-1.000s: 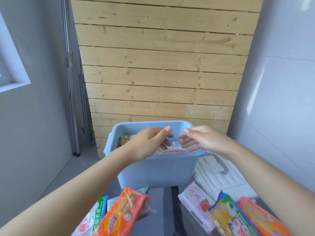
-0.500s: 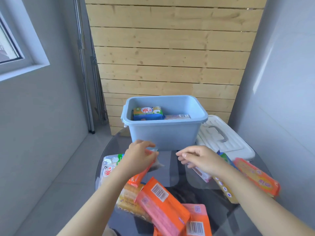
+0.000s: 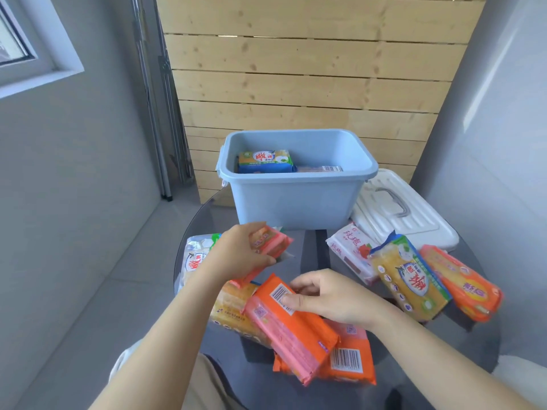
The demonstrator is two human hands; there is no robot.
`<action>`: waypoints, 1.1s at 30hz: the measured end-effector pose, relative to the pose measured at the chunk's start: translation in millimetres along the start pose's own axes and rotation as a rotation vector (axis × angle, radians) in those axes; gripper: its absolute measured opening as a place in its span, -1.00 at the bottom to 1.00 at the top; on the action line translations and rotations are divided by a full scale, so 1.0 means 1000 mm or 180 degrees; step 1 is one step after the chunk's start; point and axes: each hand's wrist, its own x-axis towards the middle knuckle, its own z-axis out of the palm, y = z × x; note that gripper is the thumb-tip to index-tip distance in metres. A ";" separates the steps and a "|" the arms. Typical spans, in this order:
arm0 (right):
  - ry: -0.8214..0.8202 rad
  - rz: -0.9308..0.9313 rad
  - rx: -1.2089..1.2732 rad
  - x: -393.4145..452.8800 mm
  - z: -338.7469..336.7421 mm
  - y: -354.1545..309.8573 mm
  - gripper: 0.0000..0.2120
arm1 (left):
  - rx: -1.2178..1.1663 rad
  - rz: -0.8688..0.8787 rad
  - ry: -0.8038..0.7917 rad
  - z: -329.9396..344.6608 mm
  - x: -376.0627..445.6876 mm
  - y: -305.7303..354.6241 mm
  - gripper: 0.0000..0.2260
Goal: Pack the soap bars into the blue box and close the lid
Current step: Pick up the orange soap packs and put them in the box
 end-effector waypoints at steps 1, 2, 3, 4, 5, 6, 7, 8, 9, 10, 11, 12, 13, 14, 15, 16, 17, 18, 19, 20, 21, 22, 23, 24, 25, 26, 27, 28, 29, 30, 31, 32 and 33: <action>-0.0004 -0.0003 -0.0008 0.001 0.002 -0.001 -0.65 | -0.0017 0.0032 -0.0025 -0.001 0.000 0.000 -0.36; -0.0004 -0.0007 0.0015 0.002 0.002 -0.001 -0.72 | -0.0034 0.0062 -0.0041 -0.002 -0.001 0.000 -0.37; -0.0022 -0.0009 0.0055 0.003 0.002 -0.002 -0.76 | -0.0054 0.0088 -0.0048 -0.002 -0.001 -0.001 -0.37; -0.0038 -0.0011 0.0086 0.003 0.003 -0.002 -0.77 | -0.0077 0.0123 -0.0053 -0.003 0.000 -0.001 -0.37; -0.0036 -0.0005 0.0107 0.003 0.003 -0.001 -0.75 | -0.0106 0.0166 -0.0062 -0.004 0.000 -0.002 -0.38; -0.0017 0.0002 0.0152 0.004 0.003 0.001 -0.72 | -0.0148 0.0201 -0.0083 -0.005 0.001 -0.003 -0.39; 0.0013 -0.0002 0.0241 0.004 0.004 0.003 -0.71 | -0.0188 0.0238 -0.0127 -0.006 0.002 -0.003 -0.37; 0.0060 -0.0006 0.0393 0.004 0.003 0.005 -0.72 | -0.0195 0.0282 -0.0205 -0.007 0.003 -0.003 -0.34; 0.0125 0.0005 0.0592 0.004 0.001 0.007 -0.75 | -0.0143 0.0330 -0.0314 -0.007 0.005 -0.003 -0.30; 0.0199 0.0017 0.0814 0.003 -0.003 0.008 -0.79 | -0.0045 0.0363 -0.0435 -0.007 0.007 -0.002 -0.26; 0.0276 0.0020 0.1007 0.002 -0.008 0.009 -0.82 | 0.0075 0.0381 -0.0553 -0.006 0.009 -0.002 -0.22; 0.0358 0.0009 0.1114 0.001 -0.013 0.011 -0.84 | 0.0198 0.0399 -0.0659 -0.004 0.011 -0.001 -0.20; 0.0450 -0.0015 0.1123 0.001 -0.019 0.011 -0.85 | 0.0323 0.0418 -0.0740 -0.003 0.013 -0.001 -0.18; 0.0545 -0.0046 0.1094 0.001 -0.025 0.011 -0.85 | 0.0427 0.0445 -0.0793 -0.002 0.015 -0.001 -0.18; 0.0627 -0.0068 0.1074 0.002 -0.030 0.010 -0.84 | 0.0480 0.0476 -0.0817 -0.003 0.016 -0.001 -0.19; 0.0681 -0.0074 0.1066 0.004 -0.035 0.009 -0.83 | 0.0453 0.0501 -0.0818 -0.004 0.016 -0.001 -0.20; 0.0721 -0.0074 0.1049 0.006 -0.038 0.007 -0.82 | 0.0355 0.0524 -0.0801 -0.007 0.015 0.000 -0.22; 0.0749 -0.0078 0.1023 0.008 -0.040 0.006 -0.79 | 0.0230 0.0547 -0.0771 -0.010 0.013 0.000 -0.23; 0.0764 -0.0098 0.0981 0.011 -0.042 0.004 -0.76 | 0.0124 0.0584 -0.0751 -0.013 0.011 0.000 -0.24; 0.0763 -0.0133 0.0932 0.015 -0.044 0.001 -0.76 | 0.0042 0.0630 -0.0766 -0.016 0.008 0.000 -0.25; 0.0752 -0.0177 0.0900 0.019 -0.045 -0.002 -0.77 | -0.0034 0.0681 -0.0826 -0.018 0.005 0.000 -0.26; 0.0731 -0.0221 0.0876 0.023 -0.046 -0.006 -0.79 | -0.0106 0.0738 -0.0898 -0.020 0.002 0.000 -0.26; 0.0707 -0.0254 0.0838 0.027 -0.048 -0.010 -0.80 | -0.0151 0.0792 -0.0958 -0.022 -0.001 0.000 -0.24; 0.0667 -0.0281 0.0783 0.032 -0.050 -0.014 -0.79 | -0.0179 0.0846 -0.1010 -0.024 -0.004 0.000 -0.22; 0.0607 -0.0303 0.0719 0.037 -0.051 -0.018 -0.76 | -0.0222 0.0889 -0.1077 -0.026 -0.006 -0.001 -0.19; 0.0541 -0.0305 0.0663 0.040 -0.052 -0.022 -0.71 | -0.0308 0.0918 -0.1186 -0.028 -0.009 -0.001 -0.16; 0.0472 -0.0298 0.0607 0.045 -0.053 -0.027 -0.69 | -0.0425 0.0918 -0.1299 -0.031 -0.011 -0.003 -0.14; 0.0404 -0.0284 0.0559 0.050 -0.054 -0.032 -0.68 | -0.0536 0.0896 -0.1390 -0.033 -0.014 -0.005 -0.12; 0.0352 -0.0276 0.0523 0.053 -0.054 -0.034 -0.68 | -0.0630 0.0870 -0.1427 -0.033 -0.016 -0.005 -0.11; 0.0294 -0.0283 0.0487 0.057 -0.054 -0.038 -0.68 | -0.0729 0.0843 -0.1348 -0.033 -0.018 -0.006 -0.12; 0.0244 -0.0298 0.0456 0.062 -0.053 -0.041 -0.67 | -0.0827 0.0821 -0.1147 -0.033 -0.020 -0.007 -0.13; 0.0226 -0.0300 0.0437 0.066 -0.052 -0.043 -0.65 | -0.0891 0.0816 -0.0876 -0.033 -0.020 -0.008 -0.16; 0.0222 -0.0291 0.0421 0.070 -0.051 -0.045 -0.61 | -0.0905 0.0828 -0.0617 -0.033 -0.020 -0.009 -0.22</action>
